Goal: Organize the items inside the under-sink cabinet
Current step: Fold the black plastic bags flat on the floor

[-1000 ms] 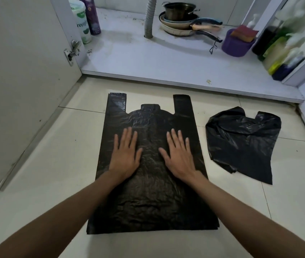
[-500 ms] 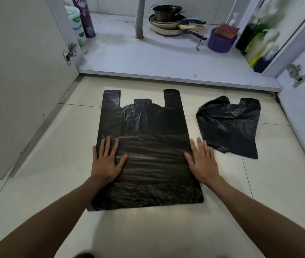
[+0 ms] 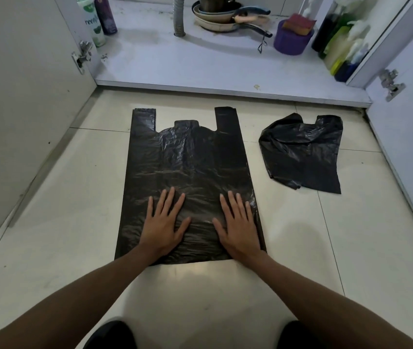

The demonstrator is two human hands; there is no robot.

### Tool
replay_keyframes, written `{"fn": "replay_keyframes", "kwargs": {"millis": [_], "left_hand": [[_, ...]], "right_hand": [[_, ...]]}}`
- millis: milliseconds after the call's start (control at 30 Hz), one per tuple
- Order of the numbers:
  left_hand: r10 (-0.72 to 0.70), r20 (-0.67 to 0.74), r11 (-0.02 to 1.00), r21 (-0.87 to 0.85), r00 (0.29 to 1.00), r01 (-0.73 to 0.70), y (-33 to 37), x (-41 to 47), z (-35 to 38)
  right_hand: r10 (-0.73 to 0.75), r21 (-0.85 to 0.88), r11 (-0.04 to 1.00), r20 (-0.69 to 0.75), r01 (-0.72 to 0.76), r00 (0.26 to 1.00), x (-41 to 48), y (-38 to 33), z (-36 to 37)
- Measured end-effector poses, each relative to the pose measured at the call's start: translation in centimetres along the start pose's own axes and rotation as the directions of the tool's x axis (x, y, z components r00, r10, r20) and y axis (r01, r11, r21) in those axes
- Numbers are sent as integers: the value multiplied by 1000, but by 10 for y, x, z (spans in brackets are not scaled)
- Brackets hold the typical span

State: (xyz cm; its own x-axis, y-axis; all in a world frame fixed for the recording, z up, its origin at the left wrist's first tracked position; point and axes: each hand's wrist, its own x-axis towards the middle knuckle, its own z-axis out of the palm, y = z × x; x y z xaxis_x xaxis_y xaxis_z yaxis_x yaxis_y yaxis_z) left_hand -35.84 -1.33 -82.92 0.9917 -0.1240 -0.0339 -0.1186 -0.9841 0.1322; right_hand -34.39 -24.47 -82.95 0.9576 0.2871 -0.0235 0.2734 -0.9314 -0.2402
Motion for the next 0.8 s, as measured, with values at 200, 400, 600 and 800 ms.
{"fn": "replay_keyframes", "kwargs": {"millis": [200,400,600,800], "left_hand": [[-233,4,971,-57,972,233,-22,7,-8],[-275,22,961,35,961,274,-25,19,-25],[-173,86,976,146,981,159,27,75,-48],[126,177,990,33,976,-134,130,138,-51]], "right_hand": [[148,-21,989,-3,-148,989,6,36,-13],[188,-93,978,21,-185,982,9,61,-32],[216,-108,966,-168,-236,962,47,112,-86],[434,37,898,89,-439,896,63,153,-101]]}}
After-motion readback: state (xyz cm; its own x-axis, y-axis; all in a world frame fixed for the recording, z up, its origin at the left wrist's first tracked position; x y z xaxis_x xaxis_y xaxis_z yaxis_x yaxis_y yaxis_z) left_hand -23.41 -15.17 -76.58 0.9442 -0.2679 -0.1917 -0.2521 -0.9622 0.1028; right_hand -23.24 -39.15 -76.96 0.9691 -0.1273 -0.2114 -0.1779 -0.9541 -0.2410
